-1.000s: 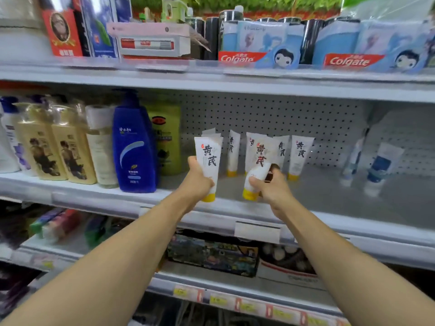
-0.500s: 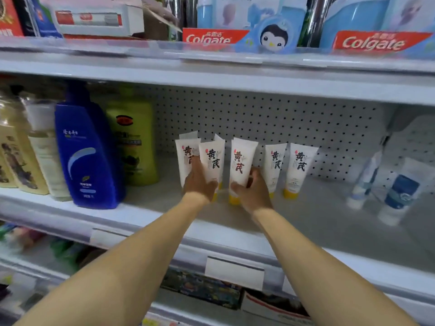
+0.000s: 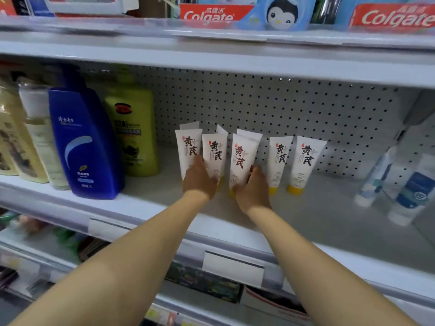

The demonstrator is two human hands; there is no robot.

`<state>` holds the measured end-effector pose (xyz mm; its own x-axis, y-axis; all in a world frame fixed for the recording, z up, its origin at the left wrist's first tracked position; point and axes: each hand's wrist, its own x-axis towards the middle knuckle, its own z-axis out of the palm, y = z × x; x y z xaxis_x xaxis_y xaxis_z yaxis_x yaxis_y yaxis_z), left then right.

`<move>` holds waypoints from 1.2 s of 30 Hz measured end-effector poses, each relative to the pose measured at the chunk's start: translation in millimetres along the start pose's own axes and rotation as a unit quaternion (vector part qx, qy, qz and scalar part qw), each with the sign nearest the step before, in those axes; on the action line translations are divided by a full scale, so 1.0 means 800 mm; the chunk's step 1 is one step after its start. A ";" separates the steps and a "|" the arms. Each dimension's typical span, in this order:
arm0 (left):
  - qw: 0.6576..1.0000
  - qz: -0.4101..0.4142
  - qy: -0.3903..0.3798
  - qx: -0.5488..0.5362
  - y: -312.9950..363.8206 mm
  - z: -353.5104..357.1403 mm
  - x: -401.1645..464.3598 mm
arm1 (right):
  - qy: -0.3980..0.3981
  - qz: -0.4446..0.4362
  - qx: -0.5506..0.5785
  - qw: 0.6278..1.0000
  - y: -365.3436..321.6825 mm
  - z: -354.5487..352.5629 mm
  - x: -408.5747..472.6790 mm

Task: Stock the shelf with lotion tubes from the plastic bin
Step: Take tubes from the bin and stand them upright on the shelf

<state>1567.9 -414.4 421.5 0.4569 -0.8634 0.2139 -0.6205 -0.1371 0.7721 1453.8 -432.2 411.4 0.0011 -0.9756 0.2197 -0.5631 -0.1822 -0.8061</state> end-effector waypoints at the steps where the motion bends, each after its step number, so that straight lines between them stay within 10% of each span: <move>1: 1.000 -0.007 -0.008 0.010 -0.001 -0.003 -0.002 | -0.009 0.013 -0.019 1.000 0.000 -0.003 -0.004; 8: 0.998 -0.007 -0.020 0.057 -0.029 -0.053 -0.040 | -0.091 0.045 -0.215 0.971 -0.022 -0.023 -0.064; 19: 0.991 -0.019 0.000 0.132 -0.141 -0.209 -0.136 | -0.207 -0.089 -0.212 0.951 -0.106 0.055 -0.208; 36: 0.945 -0.261 -0.065 0.187 -0.436 -0.334 -0.306 | -0.405 -0.144 -0.273 0.861 -0.097 0.289 -0.400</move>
<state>1842.7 -25.3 259.4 0.6962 -0.6796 -0.2313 -0.5250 -0.7017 0.4817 1688.5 -134.4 276.5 0.6572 -0.7056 -0.2649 -0.7468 -0.5621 -0.3555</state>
